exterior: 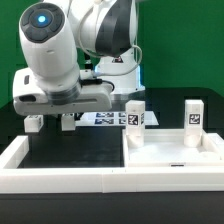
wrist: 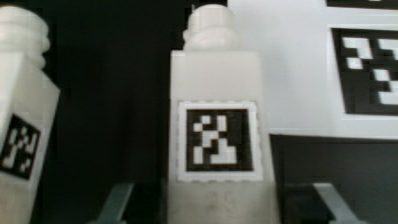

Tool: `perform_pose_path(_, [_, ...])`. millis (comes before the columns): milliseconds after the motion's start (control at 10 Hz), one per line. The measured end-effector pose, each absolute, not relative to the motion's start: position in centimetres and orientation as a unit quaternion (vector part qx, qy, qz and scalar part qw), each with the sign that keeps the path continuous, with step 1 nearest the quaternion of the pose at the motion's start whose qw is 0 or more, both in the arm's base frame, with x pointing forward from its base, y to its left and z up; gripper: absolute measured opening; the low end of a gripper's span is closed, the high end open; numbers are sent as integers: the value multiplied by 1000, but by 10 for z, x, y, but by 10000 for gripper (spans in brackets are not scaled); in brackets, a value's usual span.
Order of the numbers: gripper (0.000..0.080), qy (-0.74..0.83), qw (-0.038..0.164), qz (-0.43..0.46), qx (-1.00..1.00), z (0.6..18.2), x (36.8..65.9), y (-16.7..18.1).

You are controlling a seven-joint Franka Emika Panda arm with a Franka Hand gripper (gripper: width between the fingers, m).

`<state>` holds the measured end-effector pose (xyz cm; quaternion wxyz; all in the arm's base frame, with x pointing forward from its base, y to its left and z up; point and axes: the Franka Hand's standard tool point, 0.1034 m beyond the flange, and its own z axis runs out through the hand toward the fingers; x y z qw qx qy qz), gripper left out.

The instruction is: Assemble square table

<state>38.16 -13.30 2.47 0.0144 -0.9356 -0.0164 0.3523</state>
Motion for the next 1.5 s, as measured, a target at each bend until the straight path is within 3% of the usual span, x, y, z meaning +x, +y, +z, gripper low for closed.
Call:
perform_pose_path(500, [290,-22,25,326,-945,76,403,-113])
perform_pose_path(1000, [290,-22,23,298,-954,69,416,-114])
perform_pose_path(1400, [290,-33,16,182,-983,94,466,-115])
perform_pose_path(1500, [290,-34,11,139,-990,91,468,-117])
